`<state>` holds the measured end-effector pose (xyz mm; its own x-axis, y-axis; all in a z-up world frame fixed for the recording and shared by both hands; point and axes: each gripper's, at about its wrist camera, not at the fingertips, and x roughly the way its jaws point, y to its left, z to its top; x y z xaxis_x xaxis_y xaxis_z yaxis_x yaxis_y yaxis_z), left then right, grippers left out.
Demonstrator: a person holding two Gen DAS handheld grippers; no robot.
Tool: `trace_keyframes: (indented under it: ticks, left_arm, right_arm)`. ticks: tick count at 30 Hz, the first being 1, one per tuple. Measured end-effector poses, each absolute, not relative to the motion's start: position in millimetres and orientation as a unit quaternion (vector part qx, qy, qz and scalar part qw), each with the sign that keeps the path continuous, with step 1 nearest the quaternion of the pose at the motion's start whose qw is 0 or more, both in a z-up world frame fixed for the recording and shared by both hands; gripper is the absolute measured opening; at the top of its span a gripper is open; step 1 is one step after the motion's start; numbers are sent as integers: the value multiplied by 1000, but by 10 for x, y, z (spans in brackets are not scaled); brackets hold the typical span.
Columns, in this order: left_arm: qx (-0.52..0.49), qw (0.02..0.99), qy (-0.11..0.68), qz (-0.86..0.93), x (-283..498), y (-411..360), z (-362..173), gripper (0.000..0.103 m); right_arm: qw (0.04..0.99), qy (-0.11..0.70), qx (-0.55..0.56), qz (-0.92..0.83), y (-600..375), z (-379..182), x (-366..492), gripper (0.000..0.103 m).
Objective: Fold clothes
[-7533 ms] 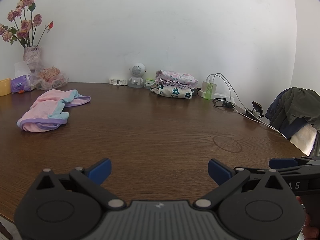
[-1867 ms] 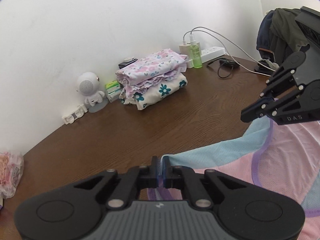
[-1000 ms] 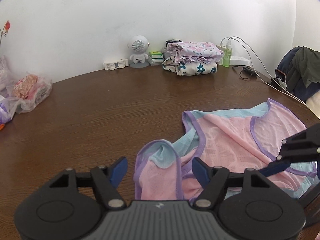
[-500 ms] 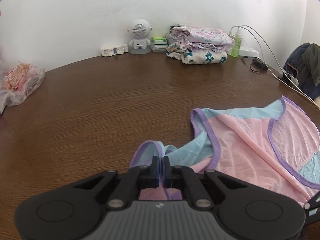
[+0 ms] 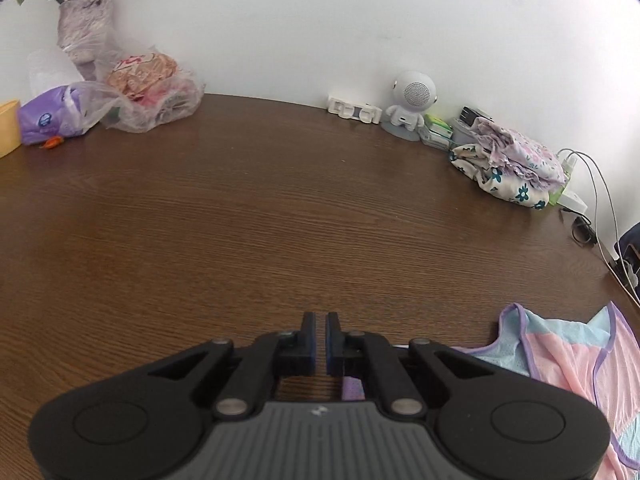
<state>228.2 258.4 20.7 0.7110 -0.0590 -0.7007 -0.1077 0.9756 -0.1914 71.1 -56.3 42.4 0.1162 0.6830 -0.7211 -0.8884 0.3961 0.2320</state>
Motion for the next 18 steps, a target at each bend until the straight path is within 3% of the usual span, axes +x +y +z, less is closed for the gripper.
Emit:
trace_keyframes:
  ticks: [2,3,5,6,8,15,18]
  left_arm:
    - [-104,919,381,3,2191,2581,227,16]
    - [-102,919,382,-2,2145,2578,238,21]
    - [-84,920,381,-23,2073,2479,264,40]
    - [-67,923,378,-39,2029,2383,286,42]
    - [-33,923,380,-61,2006,2195,298,44]
    - [70,911,402,-54,2159,1743,127,42]
    - [104,908,403,-43,2216,1669,40,10]
  right_arm:
    - [738,398,-114,533,-620,425,766,10]
    - [745,393,-101,529,-657,459,802,16]
    - [762,381,-80,518,-717,555,884,31]
    - [776,371,-77,504,-750,610,930,38]
    - [802,361,-76,469,-797,686,1032,40]
    - [871,360,-86,323,-983,620,1567,48]
    - [882,367,-98,278,-1149,546,1830,48]
